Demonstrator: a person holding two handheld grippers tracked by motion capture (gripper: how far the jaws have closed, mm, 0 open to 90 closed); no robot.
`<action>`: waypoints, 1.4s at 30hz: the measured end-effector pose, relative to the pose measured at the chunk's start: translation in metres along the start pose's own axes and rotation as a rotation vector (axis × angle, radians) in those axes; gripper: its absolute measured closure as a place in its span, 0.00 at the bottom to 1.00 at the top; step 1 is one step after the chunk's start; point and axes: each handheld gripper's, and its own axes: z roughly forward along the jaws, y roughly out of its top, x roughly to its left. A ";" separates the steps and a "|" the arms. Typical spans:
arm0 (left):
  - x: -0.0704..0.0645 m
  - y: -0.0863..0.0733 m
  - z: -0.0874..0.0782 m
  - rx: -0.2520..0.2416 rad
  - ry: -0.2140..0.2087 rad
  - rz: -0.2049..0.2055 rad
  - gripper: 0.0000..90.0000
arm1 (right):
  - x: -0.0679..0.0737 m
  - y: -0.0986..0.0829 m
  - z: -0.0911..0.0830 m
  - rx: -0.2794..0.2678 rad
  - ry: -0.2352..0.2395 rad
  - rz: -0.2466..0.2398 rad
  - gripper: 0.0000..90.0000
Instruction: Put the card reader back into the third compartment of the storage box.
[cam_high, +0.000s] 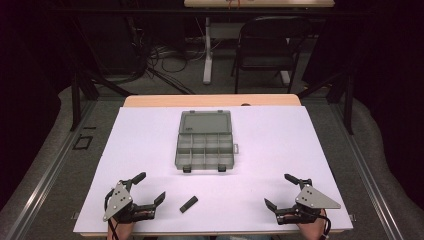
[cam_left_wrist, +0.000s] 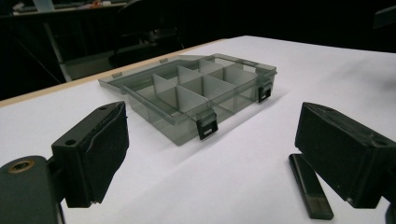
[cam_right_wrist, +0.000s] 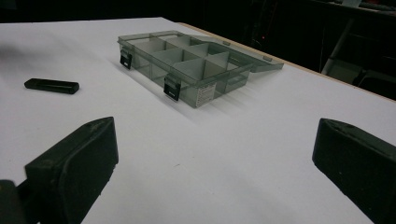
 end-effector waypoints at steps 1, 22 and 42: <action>-0.001 0.001 0.001 0.008 -0.008 0.000 0.11 | 0.000 0.000 0.000 0.001 0.000 0.000 0.00; -0.018 0.007 0.023 0.126 -0.056 -0.014 0.11 | 0.000 -0.001 0.001 0.015 -0.004 0.006 0.00; -0.036 0.008 0.041 0.248 -0.083 -0.004 0.11 | -0.001 -0.002 0.003 0.029 -0.010 0.011 0.00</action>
